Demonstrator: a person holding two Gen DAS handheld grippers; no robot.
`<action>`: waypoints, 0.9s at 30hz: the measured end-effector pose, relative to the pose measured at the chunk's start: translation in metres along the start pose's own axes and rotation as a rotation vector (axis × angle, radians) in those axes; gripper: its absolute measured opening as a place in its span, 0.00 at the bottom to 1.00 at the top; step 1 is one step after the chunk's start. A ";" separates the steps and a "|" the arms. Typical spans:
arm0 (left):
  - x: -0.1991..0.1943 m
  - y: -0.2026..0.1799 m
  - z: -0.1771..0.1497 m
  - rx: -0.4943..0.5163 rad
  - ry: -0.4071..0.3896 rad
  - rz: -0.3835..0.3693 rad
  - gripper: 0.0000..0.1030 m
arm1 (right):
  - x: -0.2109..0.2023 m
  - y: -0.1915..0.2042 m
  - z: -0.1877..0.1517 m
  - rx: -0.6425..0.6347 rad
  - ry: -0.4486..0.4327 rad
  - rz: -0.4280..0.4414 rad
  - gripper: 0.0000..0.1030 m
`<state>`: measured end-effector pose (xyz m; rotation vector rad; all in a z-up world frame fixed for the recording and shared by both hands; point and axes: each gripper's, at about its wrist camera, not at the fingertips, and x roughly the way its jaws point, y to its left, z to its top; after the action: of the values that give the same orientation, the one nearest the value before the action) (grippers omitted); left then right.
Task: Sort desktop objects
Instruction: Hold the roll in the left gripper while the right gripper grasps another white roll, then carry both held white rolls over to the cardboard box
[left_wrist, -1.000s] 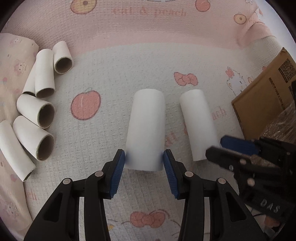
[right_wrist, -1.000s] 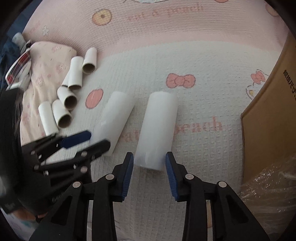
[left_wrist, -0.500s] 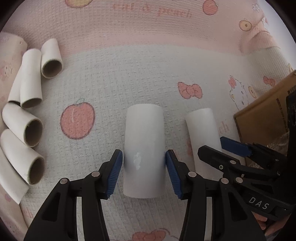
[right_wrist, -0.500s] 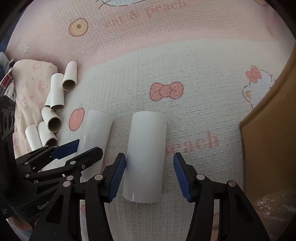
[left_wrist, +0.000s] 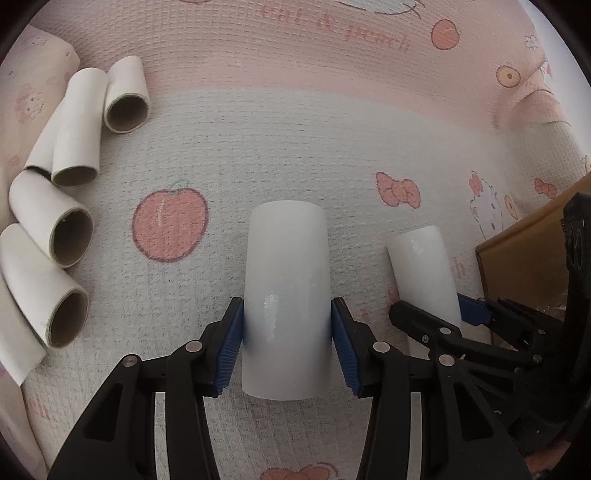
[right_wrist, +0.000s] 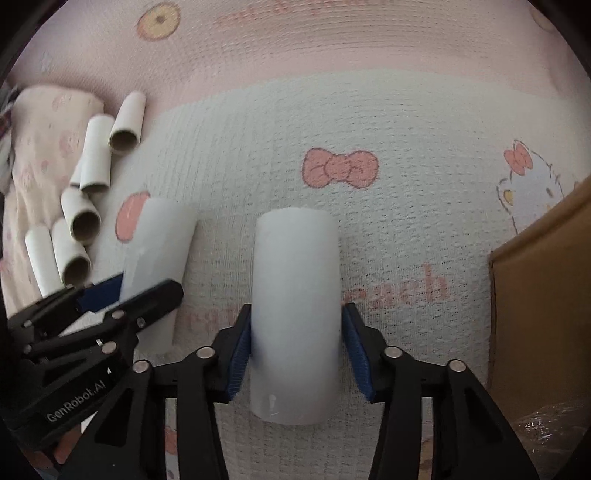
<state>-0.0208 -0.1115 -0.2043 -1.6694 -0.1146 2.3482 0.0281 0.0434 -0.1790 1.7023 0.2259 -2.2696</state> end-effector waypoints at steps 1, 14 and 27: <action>-0.001 0.000 -0.001 -0.003 -0.003 0.005 0.49 | -0.001 0.000 -0.001 -0.007 0.001 0.000 0.40; -0.036 -0.017 -0.011 0.028 -0.059 -0.010 0.48 | -0.043 -0.006 -0.007 -0.028 -0.020 0.117 0.40; -0.126 -0.061 0.014 0.123 -0.276 -0.100 0.48 | -0.141 -0.008 0.019 0.029 -0.237 0.212 0.40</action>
<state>0.0146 -0.0831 -0.0714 -1.2484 -0.0994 2.4427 0.0446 0.0649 -0.0390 1.3800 -0.0370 -2.2956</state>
